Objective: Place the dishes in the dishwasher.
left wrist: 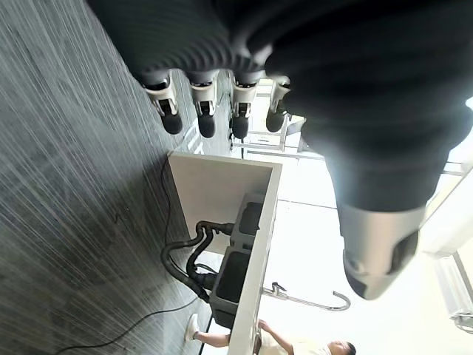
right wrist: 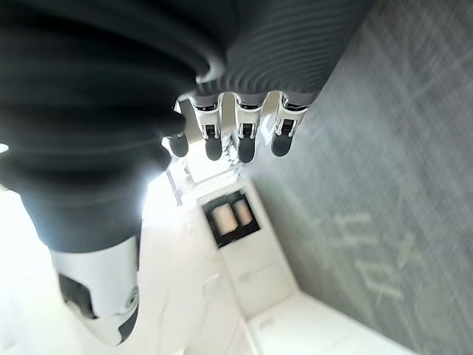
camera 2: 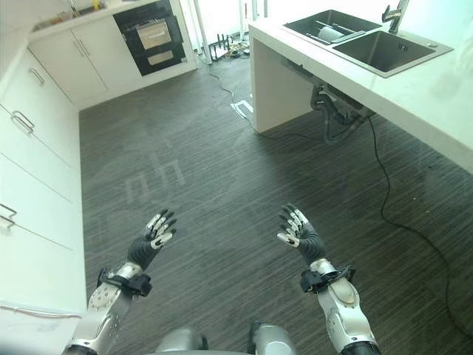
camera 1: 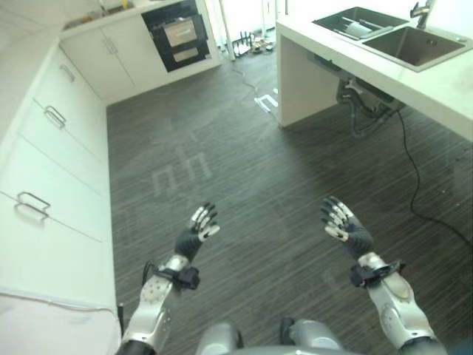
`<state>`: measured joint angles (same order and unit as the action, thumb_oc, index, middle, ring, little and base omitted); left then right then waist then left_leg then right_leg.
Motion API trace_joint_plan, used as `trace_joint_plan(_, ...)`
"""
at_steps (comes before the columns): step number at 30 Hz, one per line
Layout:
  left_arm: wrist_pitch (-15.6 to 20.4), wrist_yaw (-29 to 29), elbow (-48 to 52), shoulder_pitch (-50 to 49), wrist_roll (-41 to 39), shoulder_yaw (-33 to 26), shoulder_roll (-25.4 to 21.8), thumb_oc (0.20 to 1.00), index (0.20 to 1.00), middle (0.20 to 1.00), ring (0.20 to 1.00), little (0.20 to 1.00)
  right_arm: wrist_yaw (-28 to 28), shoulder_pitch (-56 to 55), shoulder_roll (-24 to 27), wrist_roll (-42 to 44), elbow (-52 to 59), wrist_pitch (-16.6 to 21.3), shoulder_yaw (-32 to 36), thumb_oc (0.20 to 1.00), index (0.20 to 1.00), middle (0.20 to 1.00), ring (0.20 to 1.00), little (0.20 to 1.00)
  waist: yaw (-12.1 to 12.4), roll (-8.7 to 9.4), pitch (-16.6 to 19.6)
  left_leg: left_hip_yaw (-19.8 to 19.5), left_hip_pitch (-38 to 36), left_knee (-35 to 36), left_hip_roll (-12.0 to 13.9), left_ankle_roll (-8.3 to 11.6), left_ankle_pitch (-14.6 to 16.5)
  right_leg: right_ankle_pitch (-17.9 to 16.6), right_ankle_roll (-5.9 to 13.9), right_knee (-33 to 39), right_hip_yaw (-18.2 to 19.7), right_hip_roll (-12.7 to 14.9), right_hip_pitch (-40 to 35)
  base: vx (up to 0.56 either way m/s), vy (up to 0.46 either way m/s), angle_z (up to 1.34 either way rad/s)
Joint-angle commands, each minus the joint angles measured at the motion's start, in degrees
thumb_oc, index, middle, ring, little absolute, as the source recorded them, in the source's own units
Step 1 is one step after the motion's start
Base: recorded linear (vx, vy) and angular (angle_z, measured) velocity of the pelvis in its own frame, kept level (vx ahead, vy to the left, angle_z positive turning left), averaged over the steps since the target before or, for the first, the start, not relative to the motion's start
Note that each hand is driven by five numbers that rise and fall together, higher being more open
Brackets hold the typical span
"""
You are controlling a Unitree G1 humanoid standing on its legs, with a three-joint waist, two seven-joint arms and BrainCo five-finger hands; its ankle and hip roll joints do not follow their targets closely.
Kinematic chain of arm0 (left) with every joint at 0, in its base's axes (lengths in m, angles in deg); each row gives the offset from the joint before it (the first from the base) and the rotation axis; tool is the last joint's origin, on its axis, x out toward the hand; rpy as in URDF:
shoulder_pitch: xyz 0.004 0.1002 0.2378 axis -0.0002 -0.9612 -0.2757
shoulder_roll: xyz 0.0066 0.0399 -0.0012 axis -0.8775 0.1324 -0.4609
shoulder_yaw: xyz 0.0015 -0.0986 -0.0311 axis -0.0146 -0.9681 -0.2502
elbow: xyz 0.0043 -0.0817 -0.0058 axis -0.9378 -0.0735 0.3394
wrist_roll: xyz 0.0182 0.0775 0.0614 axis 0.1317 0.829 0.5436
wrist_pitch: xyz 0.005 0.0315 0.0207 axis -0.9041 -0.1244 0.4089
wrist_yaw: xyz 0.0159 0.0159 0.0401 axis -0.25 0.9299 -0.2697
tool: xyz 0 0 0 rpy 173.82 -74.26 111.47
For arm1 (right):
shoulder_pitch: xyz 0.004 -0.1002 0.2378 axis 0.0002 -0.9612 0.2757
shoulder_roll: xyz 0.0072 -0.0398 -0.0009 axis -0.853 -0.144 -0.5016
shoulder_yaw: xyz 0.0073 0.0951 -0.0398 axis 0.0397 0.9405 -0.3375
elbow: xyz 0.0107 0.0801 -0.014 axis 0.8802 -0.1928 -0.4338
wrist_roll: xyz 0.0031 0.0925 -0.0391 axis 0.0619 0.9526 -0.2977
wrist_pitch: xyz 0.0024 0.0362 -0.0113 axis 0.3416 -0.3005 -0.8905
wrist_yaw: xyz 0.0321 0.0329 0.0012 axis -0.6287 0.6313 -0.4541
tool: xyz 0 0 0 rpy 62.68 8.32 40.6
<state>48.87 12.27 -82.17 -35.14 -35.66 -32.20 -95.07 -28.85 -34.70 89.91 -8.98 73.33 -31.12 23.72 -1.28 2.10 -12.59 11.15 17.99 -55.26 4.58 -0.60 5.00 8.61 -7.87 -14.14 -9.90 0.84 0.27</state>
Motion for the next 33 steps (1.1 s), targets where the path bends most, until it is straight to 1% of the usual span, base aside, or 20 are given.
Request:
trace_joint_plan(1, 5.3, 0.7, 2.3, 1.3, -0.9, -0.5, -1.3, 1.0, 1.0, 1.0, 1.0, 1.0, -0.2, 1.7, 1.1, 4.7, 2.6, 2.1, -0.7, 1.0, 1.0, 1.0, 1.0, 1.0, 0.4, -1.75, -1.0, 1.0, -9.6, 26.7, -0.5, 2.03, -2.5, 0.8, 6.87, 4.6, -1.8, 1.6, -5.0, 0.33, 0.137, -0.71)
trace_joint_plan(3, 5.3, 1.8, 3.6, 1.3, -1.6, -0.4, -1.5, 1.0, 1.0, 1.0, 1.0, 1.0, 0.5, 1.5, 0.7, 4.8, 2.8, 1.4, -0.9, 1.0, 1.0, 1.0, 1.0, 1.0, 1.3, -2.61, -1.4, -1.1, -9.1, 38.7, -1.8, 3.03, -5.4, 1.2, 8.03, 6.0, 0.8, 0.3, -7.2, 0.44, 0.167, -0.61)
trace_joint_plan(4, 5.3, 1.4, 4.4, 0.5, -1.5, -1.0, -1.4, 1.0, 1.0, 1.0, 1.0, 1.0, 0.8, 1.1, 0.0, 4.7, 2.6, 1.0, -1.4, 1.0, 1.0, 1.0, 1.0, 1.0, 2.7, -3.33, -1.2, -4.6, -7.9, 47.4, -1.4, 4.14, -8.9, 1.4, 8.75, 7.4, 3.6, -0.7, -9.2, 0.48, 0.153, -0.57)
trace_joint_plan(5, 5.4, 1.2, 4.6, 0.2, -1.4, -1.2, -1.4, 1.0, 1.0, 1.0, 1.0, 1.0, 0.8, 1.0, -0.1, 4.7, 2.4, 1.1, -1.6, 1.0, 1.0, 1.0, 1.0, 1.0, 3.1, -3.45, -1.2, -5.4, -7.4, 49.0, -1.1, 4.4, -9.7, 1.4, 8.87, 7.7, 4.2, -0.9, -9.6, 0.49, 0.149, -0.63)
trace_joint_plan(6, 5.6, 0.9, 5.1, -0.5, -1.4, -1.5, -1.4, 1.0, 1.0, 1.0, 1.0, 1.0, 0.6, 0.7, -0.4, 4.5, 2.3, 1.4, -1.8, 1.0, 1.0, 1.0, 1.0, 1.0, 3.7, -3.64, -1.3, -6.3, -6.9, 51.5, -0.5, 4.92, -11.6, 1.6, 9.05, 8.1, 5.0, -1.1, -10.5, 0.35, 0.122, -0.76)
trace_joint_plan(7, 5.7, 0.4, 5.4, -1.2, -1.6, -1.9, -1.3, 1.0, 1.0, 1.0, 1.0, 1.0, 0.4, 0.3, -0.6, 4.1, 2.3, 1.8, -1.9, 1.0, 1.0, 1.0, 1.0, 1.0, 4.0, -3.77, -1.4, -5.7, -6.4, 52.3, 0.3, 5.2, -12.7, 2.0, 9.21, 8.3, 5.0, -0.9, -11.2, 0.31, 0.11, -0.88)
trace_joint_plan(8, 5.7, 0.2, 5.5, -1.4, -1.7, -2.1, -1.3, 1.0, 1.0, 1.0, 1.0, 1.0, 0.3, 0.1, -0.6, 4.0, 2.4, 1.8, -1.9, 1.0, 1.0, 1.0, 1.0, 1.0, 4.0, -3.75, -1.4, -5.2, -6.4, 52.3, 0.5, 5.2, -12.8, 2.2, 9.3, 8.2, 4.8, -0.8, -11.4, 0.25, 0.104, -0.88)
trace_joint_plan(11, 5.3, -1.0, 5.5, -2.1, -2.4, -3.2, -1.7, 1.0, 1.0, 1.0, 1.0, 1.0, 0.0, -0.9, -0.3, 3.2, 3.0, 2.1, -1.7, 1.0, 1.0, 1.0, 1.0, 1.0, 4.2, -3.77, -0.8, -1.9, -6.5, 51.7, 1.3, 4.59, -11.8, 3.7, 10.26, 7.9, 3.0, 0.3, -12.7, 0.3, 0.161, -0.5)
trace_joint_plan(13, 5.3, -0.4, 5.8, -3.0, -2.1, -3.1, -2.2, 1.0, 1.0, 1.0, 1.0, 1.0, 0.0, -0.8, -0.1, 2.8, 2.7, 2.3, -2.0, 1.0, 1.0, 1.0, 1.0, 1.0, 5.4, -3.41, -0.3, -4.3, -6.8, 49.9, -1.0, 3.43, -9.0, 5.3, 10.81, 6.3, 3.3, 1.3, -13.8, 0.44, 0.299, -0.51)
trace_joint_plan(17, 4.5, -1.2, 5.8, -2.9, -1.8, -2.9, -2.9, 1.0, 1.0, 1.0, 1.0, 1.0, 1.0, -0.7, -0.4, 4.0, 2.8, 1.8, -1.2, 1.0, 1.0, 1.0, 1.0, 1.0, 6.1, -2.6, 1.0, -3.8, -8.0, 49.3, -2.7, 1.42, -7.0, 5.7, 11.76, 3.8, 1.9, 2.8, -15.2, 0.25, 0.203, -0.73)
trace_joint_plan(18, 4.1, -1.6, 6.1, -2.8, -1.5, -2.9, -3.1, 1.0, 1.0, 1.0, 1.0, 1.0, 1.2, -1.0, -0.7, 3.7, 3.3, 1.7, -0.9, 1.0, 1.0, 1.0, 1.0, 1.0, 6.2, -2.26, 1.4, -3.7, -8.5, 49.6, -3.4, 0.58, -6.6, 4.7, 12.27, 2.1, 1.4, 3.3, -15.1, 0.26, 0.237, -0.37)
trace_joint_plan(20, 4.2, -1.8, 6.3, -2.5, -0.3, -2.6, -3.6, 1.0, 1.0, 1.0, 1.0, 1.0, 1.5, -1.9, -1.5, 2.4, 4.5, 1.4, -0.2, 1.0, 1.0, 1.0, 1.0, 1.0, 6.0, -1.69, 2.0, -3.7, -10.2, 51.3, -5.2, -1.44, -6.1, 0.9, 13.96, -4.0, 0.9, 4.8, -13.6, 0.23, 0.269, 0.19)
trace_joint_plan(23, 4.1, 0.5, 6.0, -1.3, 0.9, -1.7, -4.4, 1.0, 1.0, 1.0, 1.0, 1.0, 3.0, -2.9, -2.5, 2.3, 5.5, 0.9, -0.4, 1.0, 1.0, 1.0, 1.0, 1.0, 5.3, -1.57, 2.3, -5.0, -13.5, 53.7, -8.2, -4.77, -4.4, -5.5, 17.01, -19.7, 1.1, 5.2, -8.3, 0.22, 0.266, 0.22)
trace_joint_plan(24, 4.2, 0.7, 5.8, -1.2, 0.9, -1.7, -4.5, 1.0, 1.0, 1.0, 1.0, 1.0, 3.0, -2.9, -2.6, 2.2, 5.5, 0.9, -0.5, 1.0, 1.0, 1.0, 1.0, 1.0, 5.2, -1.7, 2.3, -5.1, -13.9, 53.9, -8.3, -4.97, -4.3, -6.2, 17.33, -21.7, 1.2, 5.1, -7.5, 0.16, 0.19, 0.25)
trace_joint_plan(25, 4.5, 1.4, 5.4, -0.8, 0.9, -1.7, -4.5, 1.0, 1.0, 1.0, 1.0, 1.0, 2.8, -3.0, -2.8, 1.7, 5.4, 0.9, -0.8, 1.0, 1.0, 1.0, 1.0, 1.0, 4.8, -2.13, 2.1, -5.4, -15.2, 54.7, -8.4, -5.41, -4.0, -7.7, 17.64, -26.0, 1.4, 4.8, -4.6, 0.1, 0.117, 0.25)
trace_joint_plan(26, 4.5, 1.6, 5.4, -0.7, 0.8, -1.7, -4.5, 1.0, 1.0, 1.0, 1.0, 1.0, 2.6, -3.1, -2.9, 1.4, 5.3, 1.1, -0.9, 1.0, 1.0, 1.0, 1.0, 1.0, 4.8, -2.21, 2.0, -5.4, -15.6, 54.9, -8.6, -5.55, -3.8, -7.6, 17.56, -26.9, 1.3, 4.8, -3.3, 0.15, 0.126, 0.14)
trace_joint_plan(28, 4.5, 1.9, 5.7, -0.4, 1.1, -2.1, -4.8, 1.0, 1.0, 1.0, 1.0, 1.0, 2.0, -3.2, -2.6, 1.3, 5.2, 1.8, -1.0, 1.0, 1.0, 1.0, 1.0, 1.0, 3.7, -2.57, 0.7, -5.8, -18.4, 55.8, -8.7, -5.55, -3.1, -5.9, 16.88, -23.8, 0.1, 3.9, 1.4, 0.2, 0.023, -0.07)
trace_joint_plan(29, 3.8, 2.0, 5.9, 0.5, 1.7, -2.3, -5.1, 1.0, 1.0, 1.0, 1.0, 1.0, 1.5, -3.0, -1.9, 2.5, 5.3, 1.4, -0.2, 1.0, 1.0, 1.0, 1.0, 1.0, 2.5, -2.56, -0.4, -6.7, -20.6, 56.6, -8.7, -4.87, -2.5, -5.0, 16.13, -15.8, -0.9, 3.1, 4.1, 0.23, -0.062, -0.15)
trace_joint_plan(31, 3.0, 2.6, 6.3, 1.3, 1.8, -2.3, -5.4, 1.0, 1.0, 1.0, 1.0, 1.0, 0.4, -2.6, -1.3, 3.1, 5.3, 1.3, 0.2, 1.0, 1.0, 1.0, 1.0, 1.0, 1.4, -2.26, -1.3, -7.0, -22.5, 57.1, -8.6, -4.23, -1.3, -6.5, 15.91, -6.7, -2.1, 3.9, 6.9, 0.21, -0.074, -0.05)
trace_joint_plan(33, 2.8, 3.6, 6.5, 1.5, 1.8, -2.0, -5.3, 1.0, 1.0, 1.0, 1.0, 1.0, -0.5, -2.5, -1.2, 3.0, 5.2, 1.4, 0.1, 1.0, 1.0, 1.0, 1.0, 1.0, 0.4, -1.84, -2.0, -7.0, -25.2, 57.9, -8.9, -3.94, 0.4, -9.9, 16.84, -1.3, -3.5, 4.9, 9.1, 0.22, -0.045, -0.01)
